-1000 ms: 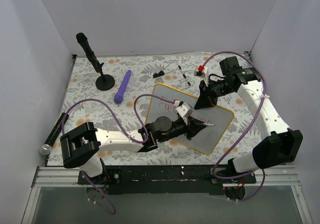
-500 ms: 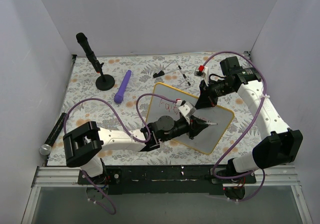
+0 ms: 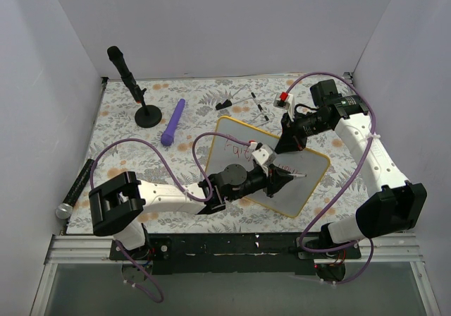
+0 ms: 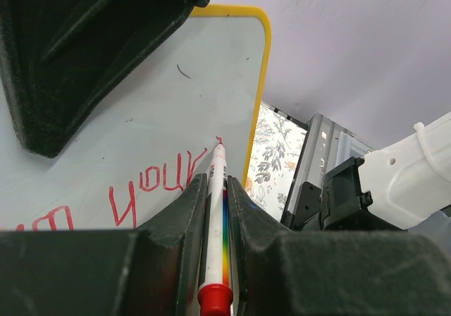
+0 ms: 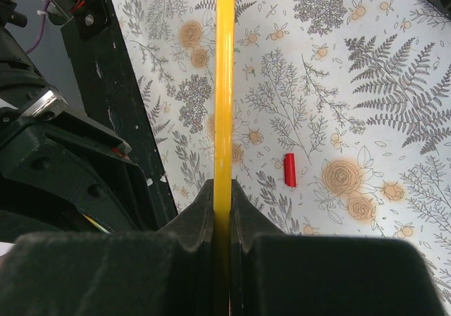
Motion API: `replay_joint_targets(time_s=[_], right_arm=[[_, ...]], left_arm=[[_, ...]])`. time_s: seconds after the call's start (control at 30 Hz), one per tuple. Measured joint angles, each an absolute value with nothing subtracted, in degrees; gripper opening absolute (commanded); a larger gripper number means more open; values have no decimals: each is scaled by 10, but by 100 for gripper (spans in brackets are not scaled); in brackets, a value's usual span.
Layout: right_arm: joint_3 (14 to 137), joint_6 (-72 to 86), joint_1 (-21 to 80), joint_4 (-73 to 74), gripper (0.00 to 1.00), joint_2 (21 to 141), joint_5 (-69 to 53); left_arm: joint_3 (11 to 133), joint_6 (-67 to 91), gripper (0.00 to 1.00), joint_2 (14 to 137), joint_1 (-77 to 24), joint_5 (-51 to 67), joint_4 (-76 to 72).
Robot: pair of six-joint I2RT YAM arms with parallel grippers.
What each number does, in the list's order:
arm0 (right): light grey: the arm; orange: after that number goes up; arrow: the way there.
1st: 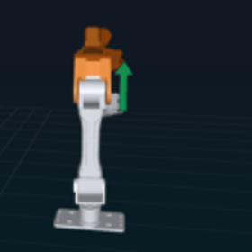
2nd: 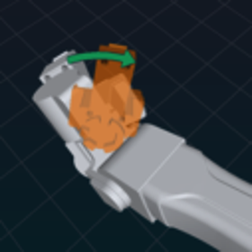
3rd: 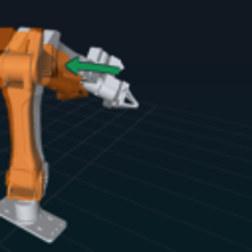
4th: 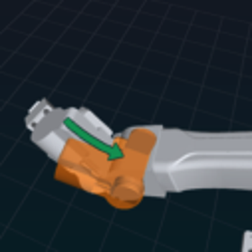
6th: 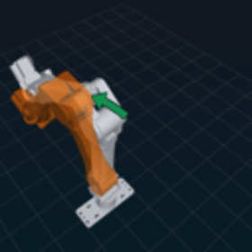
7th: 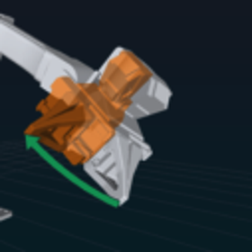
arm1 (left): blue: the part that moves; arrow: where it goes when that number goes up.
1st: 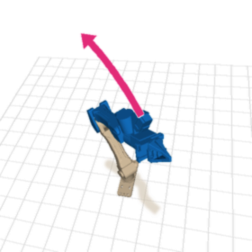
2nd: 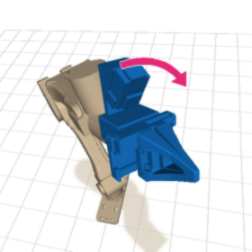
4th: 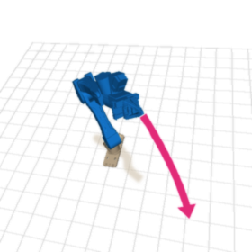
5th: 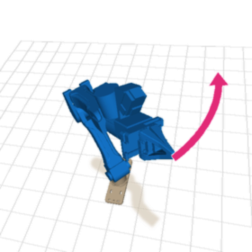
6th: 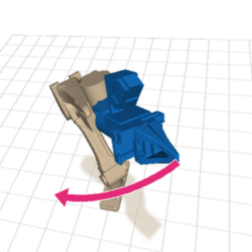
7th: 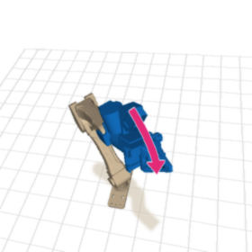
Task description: Write a sentence on the whiteboard
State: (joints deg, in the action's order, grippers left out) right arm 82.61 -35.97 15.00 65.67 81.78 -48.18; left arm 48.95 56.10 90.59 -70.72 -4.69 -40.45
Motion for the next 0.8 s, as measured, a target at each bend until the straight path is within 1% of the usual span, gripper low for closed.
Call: replay_joint_targets(time_s=[0.5,0.8], right_arm=[[826,-360,150,653,1,818,-482],[826,-360,149,653,1,818,-482]], left_arm=[[482,556,0,886,-708,-75,-392],[481,559,0,883,-708,-70,-372]])
